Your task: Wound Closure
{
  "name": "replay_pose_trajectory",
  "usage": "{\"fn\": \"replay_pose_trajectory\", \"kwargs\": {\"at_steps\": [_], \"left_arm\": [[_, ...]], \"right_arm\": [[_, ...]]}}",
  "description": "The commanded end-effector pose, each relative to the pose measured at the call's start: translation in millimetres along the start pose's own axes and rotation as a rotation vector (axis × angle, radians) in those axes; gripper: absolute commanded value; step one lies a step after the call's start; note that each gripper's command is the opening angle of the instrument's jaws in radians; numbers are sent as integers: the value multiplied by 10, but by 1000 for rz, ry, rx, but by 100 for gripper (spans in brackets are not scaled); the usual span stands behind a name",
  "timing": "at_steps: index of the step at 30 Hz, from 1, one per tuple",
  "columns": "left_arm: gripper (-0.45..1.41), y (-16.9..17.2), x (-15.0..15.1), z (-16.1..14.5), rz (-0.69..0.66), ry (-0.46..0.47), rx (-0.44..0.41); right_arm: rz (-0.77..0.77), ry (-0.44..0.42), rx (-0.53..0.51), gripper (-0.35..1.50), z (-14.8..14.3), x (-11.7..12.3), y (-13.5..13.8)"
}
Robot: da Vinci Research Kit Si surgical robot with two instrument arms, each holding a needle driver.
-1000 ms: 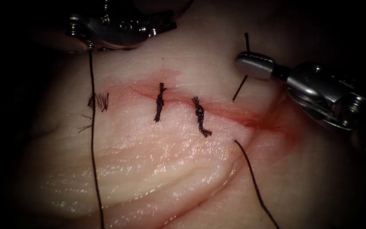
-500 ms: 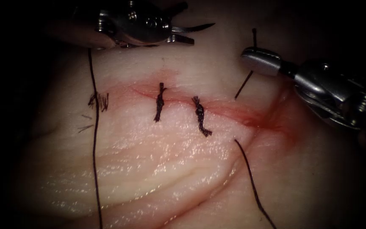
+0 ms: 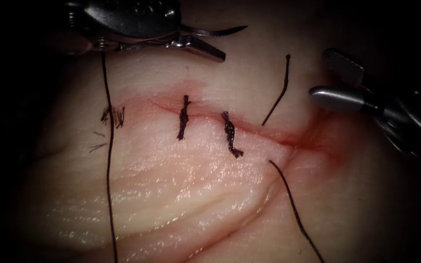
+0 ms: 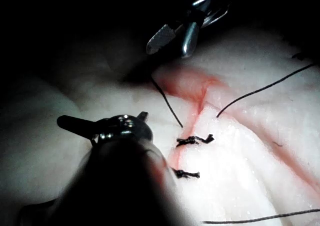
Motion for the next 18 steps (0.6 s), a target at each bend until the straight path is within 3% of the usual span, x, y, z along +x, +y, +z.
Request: {"fn": "replay_pose_trajectory", "kwargs": {"at_steps": [1, 2, 4, 5, 7, 8, 11, 13, 14, 18], "left_arm": [[109, 4, 6, 3, 1, 25, -18], [96, 19, 14, -9, 2, 76, -60], [91, 27, 16, -13, 17, 97, -76], [88, 38, 18, -18, 23, 118, -90], [81, 56, 18, -24, 38, 120, -118], [77, 67, 18, -27, 60, 118, -136], [71, 93, 12, -29, 137, 114, -177], [71, 108, 9, -28, 213, 128, -202], [67, 124, 6, -25, 280, 142, -219], [66, 145, 4, -18, 361, 154, -230]], "right_arm": [[7, 6, 6, 148, 2, 4, 0], [-5, 2, 14, 146, -5, 9, -2], [-28, -3, 19, 136, -9, 11, -4], [-76, -8, 27, 103, -14, 11, -6], [-219, -2, 27, 7, -20, 12, -8], [-333, -13, 20, -21, -23, 12, -9], [-492, -49, 20, -21, -26, 14, -10], [-498, -48, 22, -13, -27, 14, -9], [-523, -46, 24, 7, -28, 12, -11], [-533, -66, 34, 9, -30, 8, -16]]}}
